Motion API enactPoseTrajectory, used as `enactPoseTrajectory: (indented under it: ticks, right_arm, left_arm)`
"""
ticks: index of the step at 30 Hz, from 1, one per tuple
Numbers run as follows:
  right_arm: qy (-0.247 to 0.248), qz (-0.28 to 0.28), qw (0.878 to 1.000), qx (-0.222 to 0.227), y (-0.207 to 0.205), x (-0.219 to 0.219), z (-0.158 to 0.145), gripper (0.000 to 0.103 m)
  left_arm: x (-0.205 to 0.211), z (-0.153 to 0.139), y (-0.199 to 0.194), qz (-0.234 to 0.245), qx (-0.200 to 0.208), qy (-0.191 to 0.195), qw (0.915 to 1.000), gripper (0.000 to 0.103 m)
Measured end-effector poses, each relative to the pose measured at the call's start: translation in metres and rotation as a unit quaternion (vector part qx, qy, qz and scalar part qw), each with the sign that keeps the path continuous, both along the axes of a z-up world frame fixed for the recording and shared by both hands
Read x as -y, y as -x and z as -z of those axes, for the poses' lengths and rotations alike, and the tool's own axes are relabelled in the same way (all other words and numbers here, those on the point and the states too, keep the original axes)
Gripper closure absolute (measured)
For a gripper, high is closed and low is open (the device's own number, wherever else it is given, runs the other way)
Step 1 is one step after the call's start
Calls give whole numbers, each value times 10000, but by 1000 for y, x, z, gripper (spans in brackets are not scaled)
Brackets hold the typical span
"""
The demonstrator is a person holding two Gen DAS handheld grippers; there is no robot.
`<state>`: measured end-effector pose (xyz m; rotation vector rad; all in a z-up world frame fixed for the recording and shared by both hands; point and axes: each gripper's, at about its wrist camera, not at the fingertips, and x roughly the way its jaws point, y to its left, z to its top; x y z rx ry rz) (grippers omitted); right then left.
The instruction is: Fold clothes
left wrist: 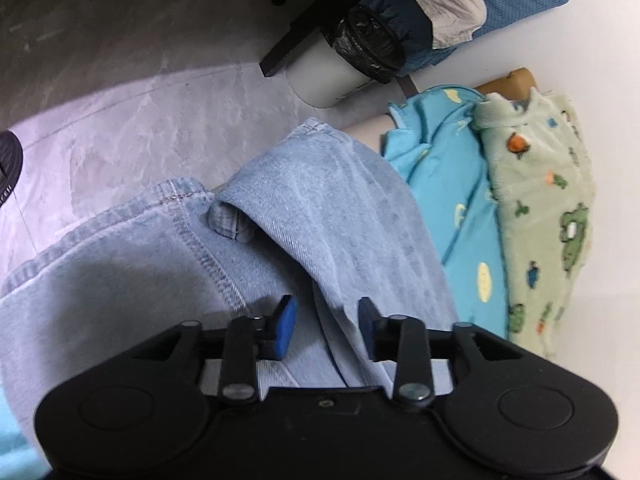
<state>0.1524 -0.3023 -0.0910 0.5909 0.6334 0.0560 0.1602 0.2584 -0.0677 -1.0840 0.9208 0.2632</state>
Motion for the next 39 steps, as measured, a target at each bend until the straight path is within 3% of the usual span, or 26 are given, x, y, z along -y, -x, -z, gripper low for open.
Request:
enactPoseTrajectory:
  ticks: [7, 14, 17, 22, 26, 30, 34, 39]
  right_arm:
    - [40, 75, 9998, 195, 11, 7, -12, 52]
    - [-1, 143, 9997, 195, 28, 16, -27, 52]
    - [180, 184, 9995, 201, 36, 19, -38, 52]
    - [269, 342, 9988, 223, 51, 32, -59, 51]
    - [91, 651, 9973, 314, 77, 62, -78, 51]
    - [150, 1158, 9923, 412, 111, 105, -95, 50]
    - [265, 1822, 9825, 287, 146, 159, -94, 46]
    - [10, 2348, 9720, -65, 167, 203, -60, 45]
  left_arm:
    - [-49, -27, 56, -393, 179, 407, 9982, 56]
    - [-120, -26, 129, -1173, 211, 810, 9896, 55]
    - [-136, -11, 155, -1341, 161, 1055, 9852, 55]
    - [-136, 36, 175, -1181, -38, 1628, 9796, 55]
    - [-134, 72, 179, -1141, -144, 1983, 9734, 55]
    - [-132, 94, 177, -1058, -218, 2086, 9720, 56]
    - [-126, 110, 171, -949, -270, 2184, 9709, 56]
    - [-126, 121, 167, -1095, -232, 2159, 9700, 57]
